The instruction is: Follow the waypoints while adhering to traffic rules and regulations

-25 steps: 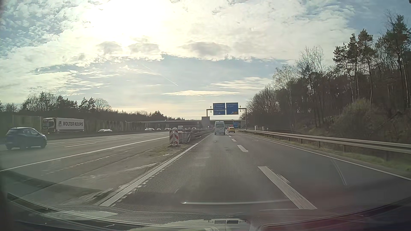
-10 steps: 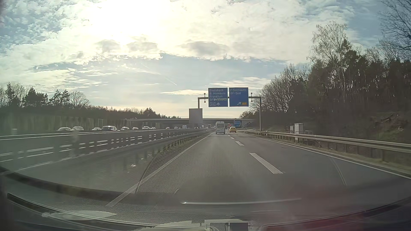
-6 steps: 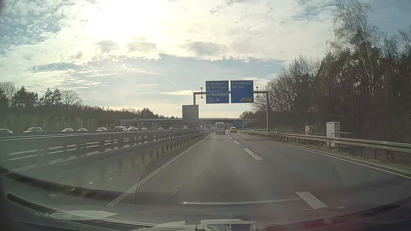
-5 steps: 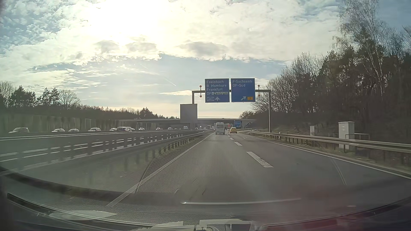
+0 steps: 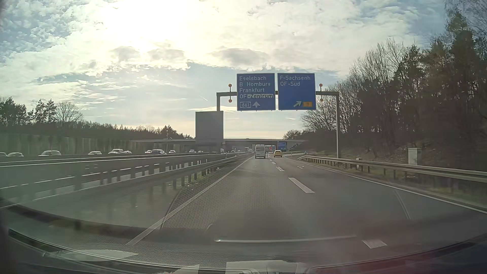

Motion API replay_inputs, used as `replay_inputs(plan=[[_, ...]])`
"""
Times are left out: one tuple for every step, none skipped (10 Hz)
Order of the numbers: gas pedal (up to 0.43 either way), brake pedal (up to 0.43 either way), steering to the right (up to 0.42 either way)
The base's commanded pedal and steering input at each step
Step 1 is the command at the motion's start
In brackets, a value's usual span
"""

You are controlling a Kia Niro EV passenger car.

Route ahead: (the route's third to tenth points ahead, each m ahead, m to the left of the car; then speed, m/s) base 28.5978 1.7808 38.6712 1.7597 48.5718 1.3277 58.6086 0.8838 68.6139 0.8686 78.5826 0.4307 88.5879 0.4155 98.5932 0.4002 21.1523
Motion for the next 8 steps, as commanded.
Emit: replay_inputs(plan=[[0.13,0.0,-0.001],[0.13,0.0,-0.001],[0.13,0.0,-0.001],[0.13,0.0,-0.001],[0.13,0.0,-0.001],[0.13,0.0,0.0],[0.13,0.0,-0.001],[0.13,0.0,-0.001]])
